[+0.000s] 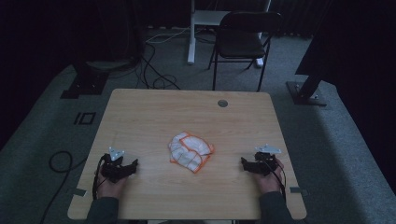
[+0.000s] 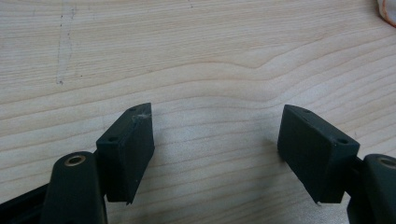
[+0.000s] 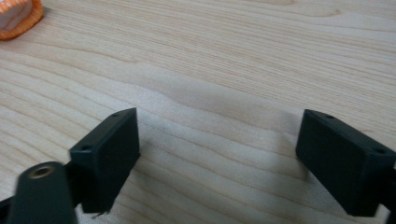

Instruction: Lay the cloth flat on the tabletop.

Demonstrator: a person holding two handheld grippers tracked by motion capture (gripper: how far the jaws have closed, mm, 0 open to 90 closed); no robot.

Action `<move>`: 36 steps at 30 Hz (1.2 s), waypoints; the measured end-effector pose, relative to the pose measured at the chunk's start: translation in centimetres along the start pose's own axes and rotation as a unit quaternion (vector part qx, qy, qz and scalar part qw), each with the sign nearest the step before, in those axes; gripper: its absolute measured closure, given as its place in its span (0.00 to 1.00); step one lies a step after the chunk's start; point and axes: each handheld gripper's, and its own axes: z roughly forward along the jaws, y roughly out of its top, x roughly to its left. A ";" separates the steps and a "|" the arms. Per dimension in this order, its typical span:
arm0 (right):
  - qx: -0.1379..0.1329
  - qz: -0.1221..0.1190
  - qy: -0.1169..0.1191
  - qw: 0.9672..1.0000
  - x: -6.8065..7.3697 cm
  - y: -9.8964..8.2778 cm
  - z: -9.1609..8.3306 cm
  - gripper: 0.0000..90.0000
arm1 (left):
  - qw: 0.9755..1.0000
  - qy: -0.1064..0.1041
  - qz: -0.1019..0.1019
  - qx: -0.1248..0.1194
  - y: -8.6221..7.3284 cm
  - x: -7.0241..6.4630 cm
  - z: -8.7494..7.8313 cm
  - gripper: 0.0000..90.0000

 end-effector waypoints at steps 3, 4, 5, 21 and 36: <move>0.000 0.000 0.000 1.000 0.0 0.0 0.0 0.16 | 1.000 -0.001 0.002 0.000 0.0 0.0 0.0 0.31; 0.000 0.000 0.000 1.000 0.0 0.0 0.0 0.16 | 1.000 -0.001 0.002 0.000 0.0 0.0 0.0 0.31; 0.000 0.000 0.000 1.000 0.0 0.0 0.0 0.16 | 1.000 -0.001 0.002 0.000 0.0 0.0 0.0 0.31; -0.001 -0.003 0.003 1.000 0.1 0.0 -0.1 0.21 | 1.000 -0.016 0.018 0.003 0.0 -0.2 -0.1 0.33; -0.002 -0.010 0.026 1.000 1.2 0.3 -0.8 0.43 | 0.999 -0.037 0.032 0.009 0.5 -1.3 -0.8 0.52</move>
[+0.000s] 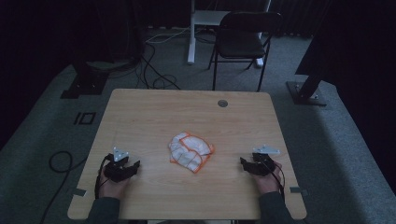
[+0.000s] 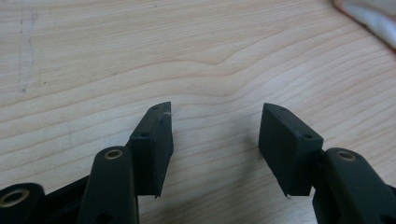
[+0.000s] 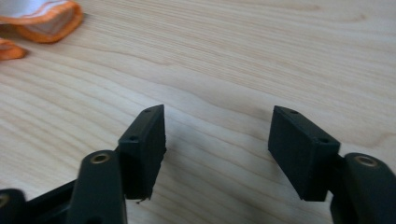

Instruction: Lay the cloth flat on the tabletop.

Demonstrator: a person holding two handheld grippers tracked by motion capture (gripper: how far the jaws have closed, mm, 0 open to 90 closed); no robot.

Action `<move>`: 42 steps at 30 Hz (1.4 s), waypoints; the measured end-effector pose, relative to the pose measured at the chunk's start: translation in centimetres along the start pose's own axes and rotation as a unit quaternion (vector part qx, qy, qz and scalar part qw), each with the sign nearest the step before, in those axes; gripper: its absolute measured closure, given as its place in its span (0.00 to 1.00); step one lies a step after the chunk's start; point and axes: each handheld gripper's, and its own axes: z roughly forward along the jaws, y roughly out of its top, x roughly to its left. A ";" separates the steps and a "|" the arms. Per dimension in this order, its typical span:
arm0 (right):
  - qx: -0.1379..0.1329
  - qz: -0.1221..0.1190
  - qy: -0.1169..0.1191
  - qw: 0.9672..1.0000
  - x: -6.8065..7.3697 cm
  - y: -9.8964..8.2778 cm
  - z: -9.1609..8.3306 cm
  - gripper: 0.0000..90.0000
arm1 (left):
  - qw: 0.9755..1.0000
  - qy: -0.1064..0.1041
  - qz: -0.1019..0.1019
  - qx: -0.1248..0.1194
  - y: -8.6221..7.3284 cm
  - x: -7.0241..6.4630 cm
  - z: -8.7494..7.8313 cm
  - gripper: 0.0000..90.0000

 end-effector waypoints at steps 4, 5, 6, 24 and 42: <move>-0.018 -0.012 0.009 1.000 0.8 0.5 -0.6 0.52 | 1.000 -0.012 0.015 -0.009 0.4 -1.0 -0.2 0.53; -0.024 -0.017 0.011 1.000 1.1 0.7 -0.8 0.54 | 1.000 -0.014 0.018 -0.009 0.5 -1.2 -0.2 0.55; -0.026 -0.019 0.012 0.999 1.2 0.8 -0.9 0.56 | 1.000 -0.017 0.023 -0.011 0.6 -1.5 -0.2 0.55; -0.052 -0.066 0.059 0.995 4.5 2.8 -1.9 0.90 | 0.996 -0.059 0.054 -0.033 2.4 -4.9 0.3 0.63; -0.070 -0.107 0.092 0.988 8.3 4.9 -1.6 0.89 | 0.992 -0.090 0.085 -0.024 3.9 -8.0 2.5 0.71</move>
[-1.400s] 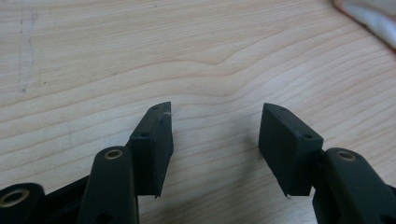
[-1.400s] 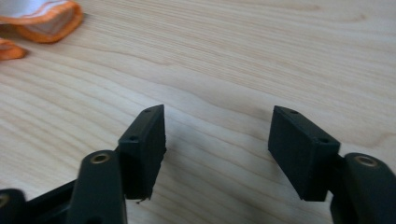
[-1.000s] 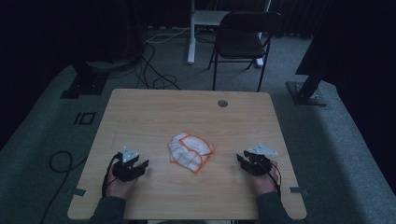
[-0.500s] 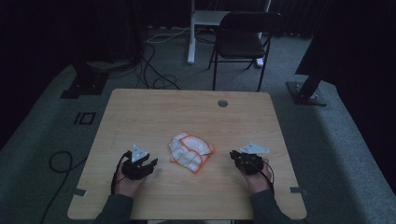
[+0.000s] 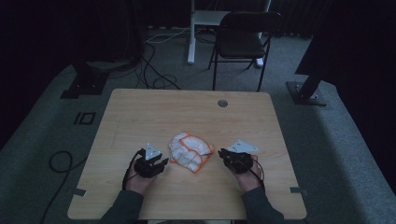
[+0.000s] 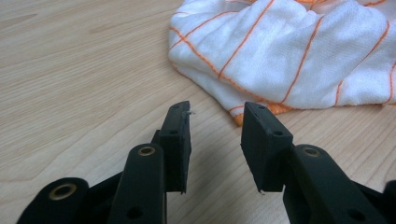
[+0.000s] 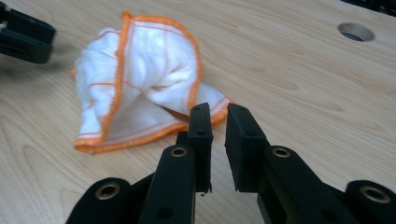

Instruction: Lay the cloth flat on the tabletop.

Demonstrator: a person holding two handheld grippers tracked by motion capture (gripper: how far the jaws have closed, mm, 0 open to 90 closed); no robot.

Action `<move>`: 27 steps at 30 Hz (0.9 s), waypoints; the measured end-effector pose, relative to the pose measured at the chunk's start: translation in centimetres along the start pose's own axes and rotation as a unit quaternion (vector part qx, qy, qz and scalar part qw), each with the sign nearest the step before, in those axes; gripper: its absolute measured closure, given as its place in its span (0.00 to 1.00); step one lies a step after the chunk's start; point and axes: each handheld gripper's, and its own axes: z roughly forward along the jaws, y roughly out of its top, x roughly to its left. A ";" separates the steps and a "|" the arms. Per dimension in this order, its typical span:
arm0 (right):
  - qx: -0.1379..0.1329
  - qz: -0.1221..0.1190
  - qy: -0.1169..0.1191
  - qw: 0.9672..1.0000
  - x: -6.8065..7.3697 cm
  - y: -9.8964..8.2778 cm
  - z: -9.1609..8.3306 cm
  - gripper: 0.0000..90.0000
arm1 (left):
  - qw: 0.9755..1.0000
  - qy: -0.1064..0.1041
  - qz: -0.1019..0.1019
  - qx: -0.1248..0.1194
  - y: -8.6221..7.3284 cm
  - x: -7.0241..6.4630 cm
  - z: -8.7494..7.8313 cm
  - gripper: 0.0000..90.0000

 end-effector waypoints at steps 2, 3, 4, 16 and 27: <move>0.000 -0.004 0.005 1.000 0.4 0.1 0.2 0.88 | 1.000 -0.003 0.000 0.001 0.2 -0.1 0.3 0.72; 0.000 -0.005 0.008 1.000 0.7 0.2 0.3 0.88 | 1.000 -0.004 0.003 0.002 0.3 -0.2 0.4 0.72; 0.000 -0.011 0.009 1.000 0.8 0.3 0.5 0.88 | 1.000 -0.005 0.003 0.002 0.3 -0.3 0.5 0.72; -0.006 -0.037 0.033 0.999 3.1 2.0 1.7 0.86 | 1.000 -0.008 0.007 0.015 0.7 -0.9 1.8 0.73; -0.008 -0.050 0.053 0.997 4.7 3.2 3.2 0.79 | 1.000 -0.010 0.005 0.023 0.6 -1.0 2.6 0.82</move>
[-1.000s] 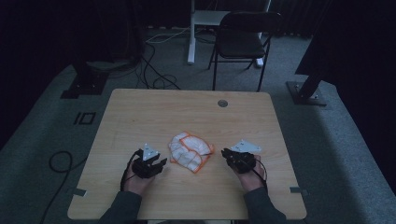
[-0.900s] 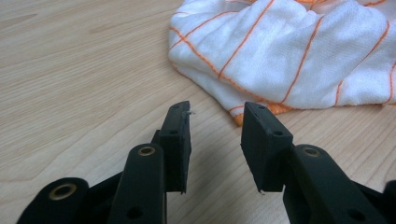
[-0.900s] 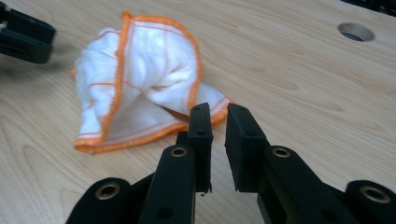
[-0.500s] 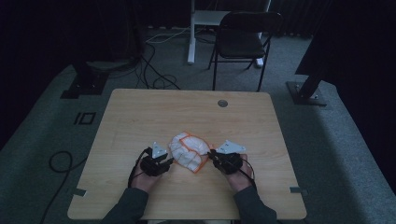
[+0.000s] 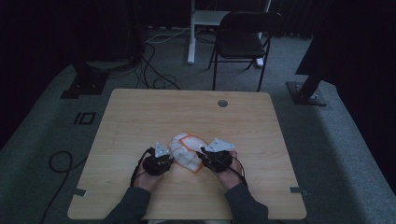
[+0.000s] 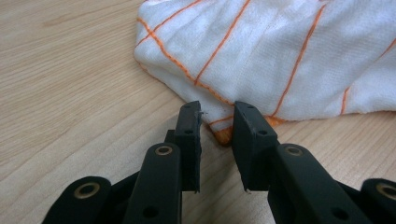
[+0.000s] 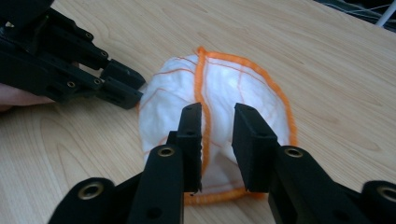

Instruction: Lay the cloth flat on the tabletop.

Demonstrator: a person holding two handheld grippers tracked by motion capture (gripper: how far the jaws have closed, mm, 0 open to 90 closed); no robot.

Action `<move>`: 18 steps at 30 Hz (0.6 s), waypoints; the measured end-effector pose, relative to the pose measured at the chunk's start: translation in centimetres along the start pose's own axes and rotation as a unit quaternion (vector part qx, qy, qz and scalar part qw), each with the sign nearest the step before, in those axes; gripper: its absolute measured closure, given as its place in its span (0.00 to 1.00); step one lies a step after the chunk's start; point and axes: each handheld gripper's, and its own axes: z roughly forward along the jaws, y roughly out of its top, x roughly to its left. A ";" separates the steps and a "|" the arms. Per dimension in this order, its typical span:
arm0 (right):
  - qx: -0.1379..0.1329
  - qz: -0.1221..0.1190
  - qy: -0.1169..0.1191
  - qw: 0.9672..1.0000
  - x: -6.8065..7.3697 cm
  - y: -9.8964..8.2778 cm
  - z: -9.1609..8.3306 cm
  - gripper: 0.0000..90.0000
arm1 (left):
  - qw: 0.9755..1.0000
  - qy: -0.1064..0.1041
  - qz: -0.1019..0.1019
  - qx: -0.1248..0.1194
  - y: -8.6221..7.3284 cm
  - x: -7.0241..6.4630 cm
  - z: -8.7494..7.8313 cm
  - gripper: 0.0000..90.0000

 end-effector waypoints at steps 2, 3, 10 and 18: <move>0.000 0.000 0.002 1.000 0.1 0.1 0.1 0.78 | 1.000 -0.001 0.001 0.002 0.1 0.0 0.0 0.82; 0.006 -0.005 0.005 1.000 0.3 0.2 0.6 0.76 | 1.000 -0.003 0.001 0.001 0.1 -0.1 0.1 0.86; 0.038 -0.008 -0.009 0.999 0.0 0.0 2.2 0.84 | 1.000 0.001 0.009 0.006 0.4 -0.3 0.2 0.97; 0.040 0.006 -0.024 0.999 -1.5 -0.3 1.1 0.99 | 1.000 0.004 0.013 0.008 0.5 -0.1 -0.3 0.99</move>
